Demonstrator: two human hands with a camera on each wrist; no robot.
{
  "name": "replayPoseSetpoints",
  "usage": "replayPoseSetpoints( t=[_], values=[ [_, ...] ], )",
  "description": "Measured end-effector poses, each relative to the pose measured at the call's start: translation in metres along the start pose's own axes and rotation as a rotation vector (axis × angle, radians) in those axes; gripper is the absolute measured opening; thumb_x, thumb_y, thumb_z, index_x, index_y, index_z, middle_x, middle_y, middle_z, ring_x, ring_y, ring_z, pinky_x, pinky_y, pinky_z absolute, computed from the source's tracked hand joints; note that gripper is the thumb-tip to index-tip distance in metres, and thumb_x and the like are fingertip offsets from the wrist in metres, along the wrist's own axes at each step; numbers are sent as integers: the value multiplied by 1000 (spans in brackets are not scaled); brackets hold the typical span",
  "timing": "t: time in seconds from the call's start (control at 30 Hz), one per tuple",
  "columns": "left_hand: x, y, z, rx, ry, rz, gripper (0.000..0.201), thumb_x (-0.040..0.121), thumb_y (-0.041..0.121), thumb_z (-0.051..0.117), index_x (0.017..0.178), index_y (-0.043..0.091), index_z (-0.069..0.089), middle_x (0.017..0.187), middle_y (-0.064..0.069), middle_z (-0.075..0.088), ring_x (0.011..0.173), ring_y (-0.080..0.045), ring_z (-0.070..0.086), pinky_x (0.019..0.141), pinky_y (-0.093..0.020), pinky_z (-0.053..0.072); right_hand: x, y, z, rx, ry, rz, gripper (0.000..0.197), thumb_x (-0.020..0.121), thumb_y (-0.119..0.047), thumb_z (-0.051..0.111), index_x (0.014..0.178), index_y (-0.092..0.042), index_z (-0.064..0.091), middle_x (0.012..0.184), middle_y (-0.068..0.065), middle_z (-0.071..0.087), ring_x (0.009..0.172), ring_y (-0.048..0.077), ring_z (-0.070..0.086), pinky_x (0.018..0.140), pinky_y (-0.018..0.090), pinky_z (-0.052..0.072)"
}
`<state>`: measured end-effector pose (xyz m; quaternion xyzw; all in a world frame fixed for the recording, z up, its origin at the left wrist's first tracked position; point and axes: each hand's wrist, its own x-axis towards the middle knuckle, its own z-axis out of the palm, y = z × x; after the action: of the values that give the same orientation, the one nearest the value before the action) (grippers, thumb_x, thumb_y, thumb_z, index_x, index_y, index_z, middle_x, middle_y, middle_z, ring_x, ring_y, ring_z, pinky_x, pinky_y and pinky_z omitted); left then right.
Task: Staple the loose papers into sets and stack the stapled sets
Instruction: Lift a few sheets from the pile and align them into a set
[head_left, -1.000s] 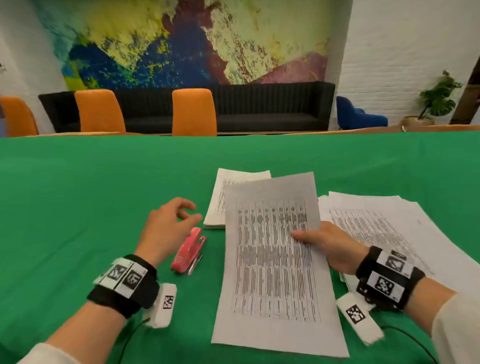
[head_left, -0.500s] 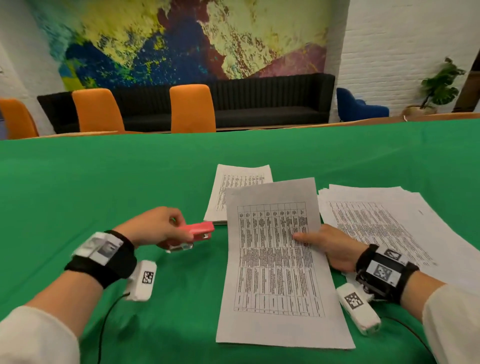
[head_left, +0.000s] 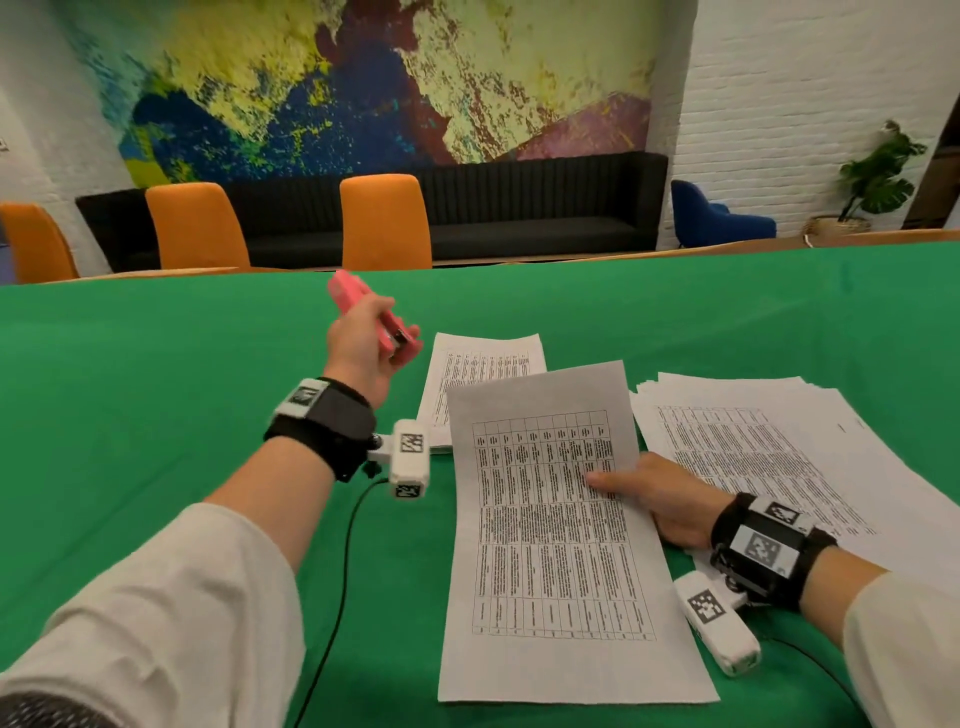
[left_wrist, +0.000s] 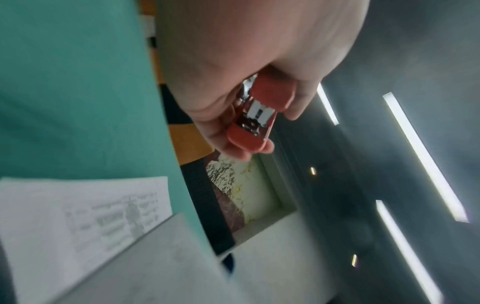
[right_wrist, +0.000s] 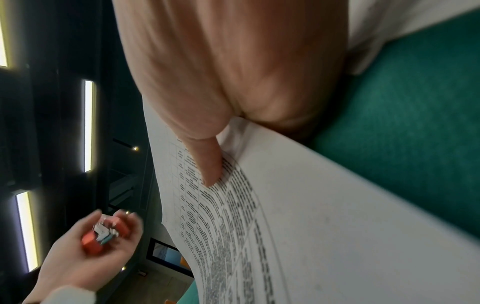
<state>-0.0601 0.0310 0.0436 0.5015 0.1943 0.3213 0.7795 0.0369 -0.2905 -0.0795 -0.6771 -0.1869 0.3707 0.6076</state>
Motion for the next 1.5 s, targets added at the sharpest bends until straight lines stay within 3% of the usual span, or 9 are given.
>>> replayPoseSetpoints(
  t=[0.2,0.3,0.4,0.53,0.73,0.87,1.03,1.37,1.5],
  values=[
    [2,-41,54,545,-152,288,38,99,51,63,120,21,51,100,-5,62,84,-20,62,79,-42,58,1,0,0,1,-3,-8,45,88,-22,71,129,-4,64,120,20,74,112,42,71,105,60,51],
    [5,-57,58,664,-183,251,53,88,71,59,115,26,52,101,-6,65,85,-22,66,86,-50,61,1,0,-1,25,-8,2,41,92,-19,69,130,-2,63,121,22,73,112,43,70,103,58,54],
    [5,-71,49,737,-174,212,60,80,81,54,108,28,53,99,-5,67,84,-22,66,88,-50,58,1,1,-2,45,-12,2,38,95,-17,68,129,-2,63,121,22,73,112,43,71,100,56,55],
    [6,-86,32,682,-136,164,47,91,71,57,103,26,59,96,3,62,85,-17,60,82,-39,51,3,3,-3,66,-9,-5,43,91,-19,70,131,-3,63,123,22,73,114,43,70,105,61,51],
    [1,-104,19,660,-95,155,51,86,73,57,100,24,61,86,6,59,76,-16,58,71,-33,44,1,2,-2,58,-14,-22,35,98,-15,66,131,-4,63,121,18,74,111,37,72,100,53,57],
    [-4,-111,21,681,-94,178,60,81,78,56,104,23,65,92,1,67,80,-21,65,76,-40,54,0,1,-1,79,-28,-9,35,99,-14,65,133,-5,62,123,19,74,111,38,72,97,51,58],
    [-5,-114,23,660,-61,191,57,83,75,57,104,23,66,94,1,67,82,-21,65,74,-36,50,-1,1,-1,82,-25,-13,34,99,-13,65,132,-6,62,122,18,74,110,37,73,96,51,58],
    [-10,-114,23,614,-34,178,61,76,77,60,103,22,67,96,-2,70,83,-23,67,74,-40,57,-2,1,-1,74,-22,-17,33,99,-13,65,131,-4,63,121,20,74,111,39,72,98,53,57],
    [-12,-116,27,547,21,194,50,77,70,67,87,22,66,77,4,64,69,-20,62,68,-38,56,-2,1,-2,67,-28,-21,35,98,-15,66,131,-3,63,123,20,73,112,40,71,102,56,55]
  ],
)
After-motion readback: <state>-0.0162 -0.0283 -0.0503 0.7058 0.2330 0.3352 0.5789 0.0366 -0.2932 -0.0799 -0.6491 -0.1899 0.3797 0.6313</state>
